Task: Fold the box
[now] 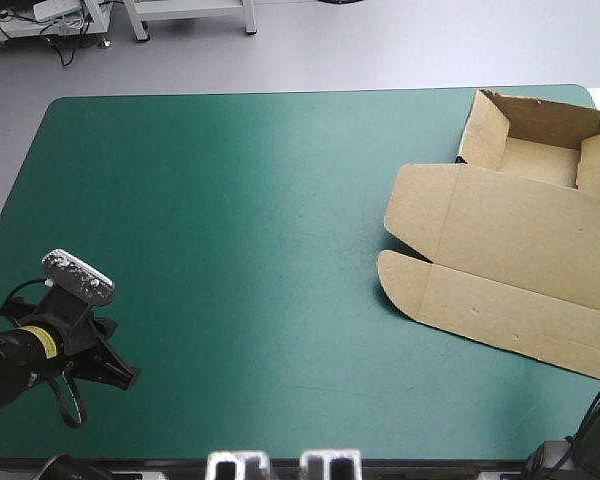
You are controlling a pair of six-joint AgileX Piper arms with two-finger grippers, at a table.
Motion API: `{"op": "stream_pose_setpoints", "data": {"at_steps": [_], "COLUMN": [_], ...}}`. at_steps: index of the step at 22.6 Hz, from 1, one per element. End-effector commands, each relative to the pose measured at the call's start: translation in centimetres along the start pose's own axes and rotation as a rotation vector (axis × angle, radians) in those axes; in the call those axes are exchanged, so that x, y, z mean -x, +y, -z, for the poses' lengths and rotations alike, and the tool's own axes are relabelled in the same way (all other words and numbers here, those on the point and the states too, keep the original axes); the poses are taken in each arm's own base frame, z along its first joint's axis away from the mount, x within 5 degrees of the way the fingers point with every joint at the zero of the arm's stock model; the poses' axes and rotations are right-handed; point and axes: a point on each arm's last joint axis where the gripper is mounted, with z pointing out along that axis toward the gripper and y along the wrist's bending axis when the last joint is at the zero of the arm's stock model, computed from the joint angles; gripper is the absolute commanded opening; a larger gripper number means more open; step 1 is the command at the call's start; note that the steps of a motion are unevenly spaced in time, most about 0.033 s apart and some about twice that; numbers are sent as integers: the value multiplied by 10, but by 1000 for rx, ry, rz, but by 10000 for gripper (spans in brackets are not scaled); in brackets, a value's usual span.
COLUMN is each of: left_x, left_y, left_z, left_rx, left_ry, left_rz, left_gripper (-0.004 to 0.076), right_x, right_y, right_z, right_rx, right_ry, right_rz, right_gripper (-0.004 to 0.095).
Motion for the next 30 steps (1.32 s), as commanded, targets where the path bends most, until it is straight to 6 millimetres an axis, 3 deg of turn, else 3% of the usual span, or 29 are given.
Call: {"op": "stream_pose_setpoints", "data": {"at_steps": [1, 2, 3, 4, 5, 6, 9, 10, 12, 14, 18, 22, 27, 30], "left_x": [3, 3, 3, 3, 4, 4, 6, 7, 7, 7, 7, 7, 7, 6], "left_y": [2, 3, 3, 3, 3, 3, 3, 4, 8, 10, 10, 10, 10, 10], "left_z": [6, 6, 6, 6, 6, 6, 6, 7, 7, 7, 7, 7, 7, 7], "left_rx": [12, 24, 25, 25, 26, 27, 28, 39, 81, 99, 98, 97, 98, 96], "left_ry": [-20, -19, -19, -23, -25, -35, -49, -68, -71, -70, -68, -68, -65, -61], "left_rz": [-3, -7, -9, -9, -9, -7, 13, 75, 112, 106, 106, 107, 106, 107], "left_gripper": [-10, -10, -10, -10, -10, -10, -10, -10, -10, -10, -10, -10, -10, -10], "right_x": [22, 28, 31, 37, 38, 38, 30, 25, 17, 9, -12, -31, -74, -93], "right_y": [12, 20, 24, 36, 42, 61, 91, 110, 139, 167, 229, 260, 277, 269], "right_z": [70, 95, 106, 136, 148, 178, 213, 231, 250, 261, 257, 233, 194, 190], "right_rx": [-3, 29, 46, 109, 143, 263, 461, 509, 513, 514, 537, 492, 376, 376], "right_ry": [-197, -272, -308, -403, -433, -508, -563, -592, -612, -610, -526, -401, -160, -98], "right_rz": [15, 25, 27, 35, 55, 123, 236, 297, 388, 465, 616, 704, 772, 768], "right_gripper": [696, 696, 696, 690, 676, 604, 423, 296, 117, 2, -24, -24, -24, -24]}}
